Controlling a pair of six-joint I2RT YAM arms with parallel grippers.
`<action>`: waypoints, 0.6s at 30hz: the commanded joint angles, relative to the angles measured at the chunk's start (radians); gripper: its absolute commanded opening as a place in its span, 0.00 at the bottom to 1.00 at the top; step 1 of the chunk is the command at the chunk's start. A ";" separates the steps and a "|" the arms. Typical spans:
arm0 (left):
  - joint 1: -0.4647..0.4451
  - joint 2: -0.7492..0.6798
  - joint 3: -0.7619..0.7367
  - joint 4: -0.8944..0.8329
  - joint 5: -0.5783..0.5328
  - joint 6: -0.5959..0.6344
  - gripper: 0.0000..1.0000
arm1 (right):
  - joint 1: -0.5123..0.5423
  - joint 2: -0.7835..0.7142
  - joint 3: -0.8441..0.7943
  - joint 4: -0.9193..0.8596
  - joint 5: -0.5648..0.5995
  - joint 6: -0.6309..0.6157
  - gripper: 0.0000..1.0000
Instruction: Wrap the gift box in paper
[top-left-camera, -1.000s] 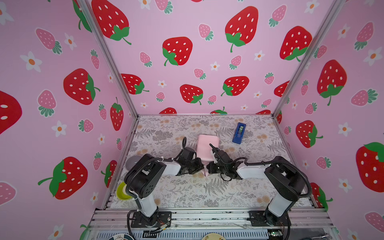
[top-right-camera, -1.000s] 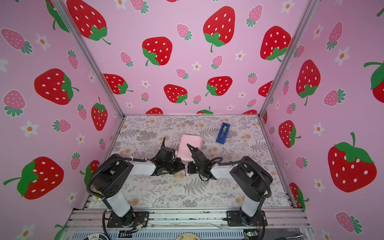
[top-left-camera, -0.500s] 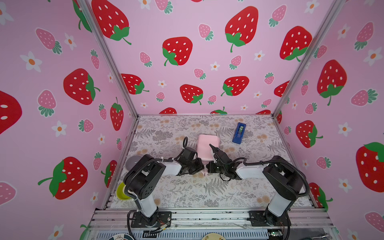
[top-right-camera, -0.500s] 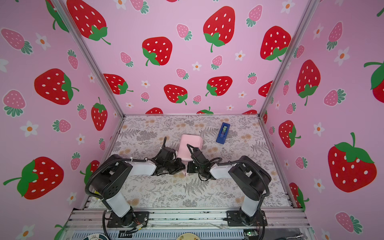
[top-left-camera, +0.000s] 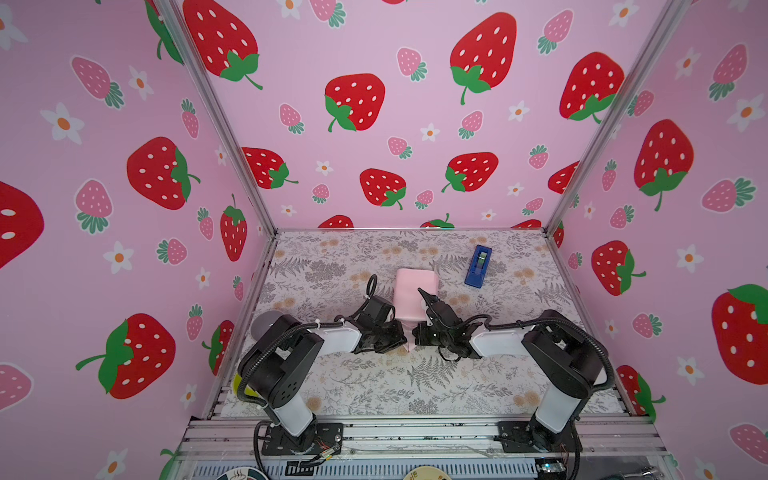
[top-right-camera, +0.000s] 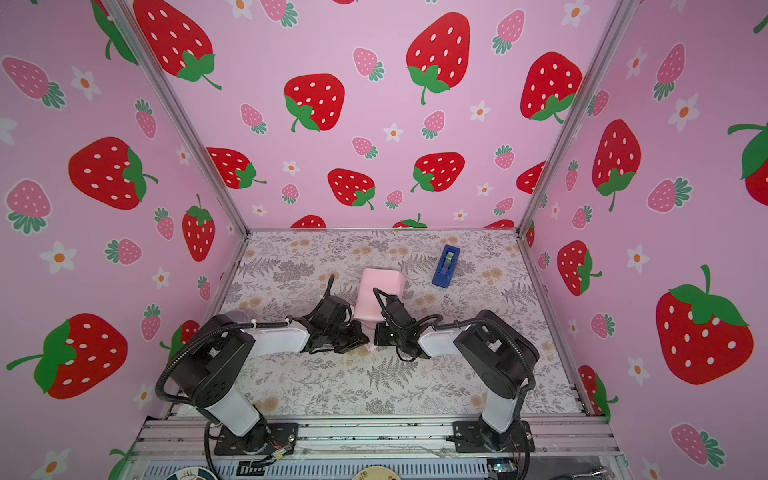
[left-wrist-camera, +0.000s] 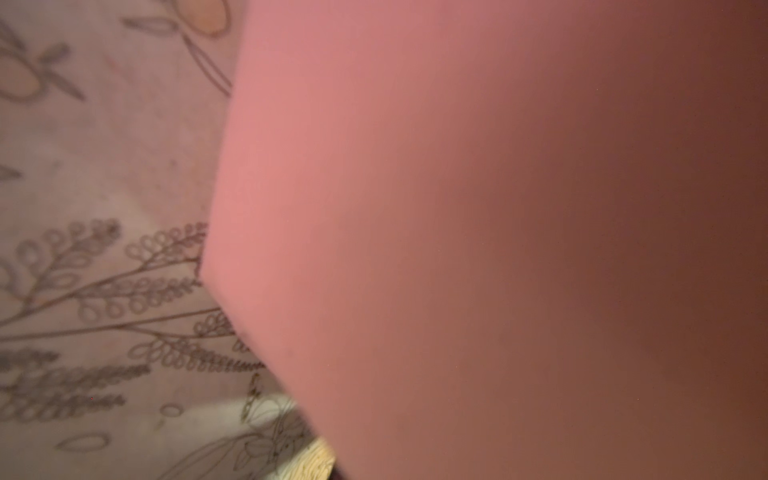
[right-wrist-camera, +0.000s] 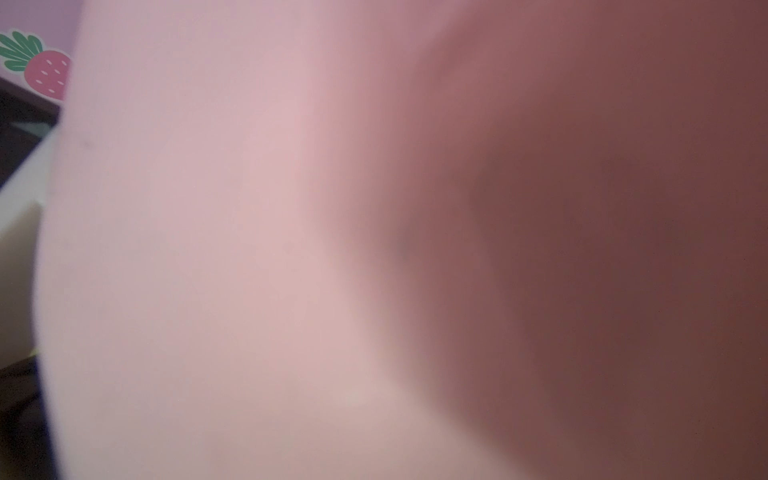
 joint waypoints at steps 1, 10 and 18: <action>-0.008 0.025 0.028 -0.046 0.007 0.013 0.08 | -0.002 0.017 0.026 0.000 0.031 0.026 0.05; -0.008 -0.071 0.005 -0.080 -0.031 -0.009 0.17 | -0.002 0.015 0.031 -0.011 0.029 0.022 0.05; -0.020 -0.122 -0.056 -0.073 -0.042 -0.102 0.31 | -0.001 0.009 0.031 -0.017 0.031 0.021 0.05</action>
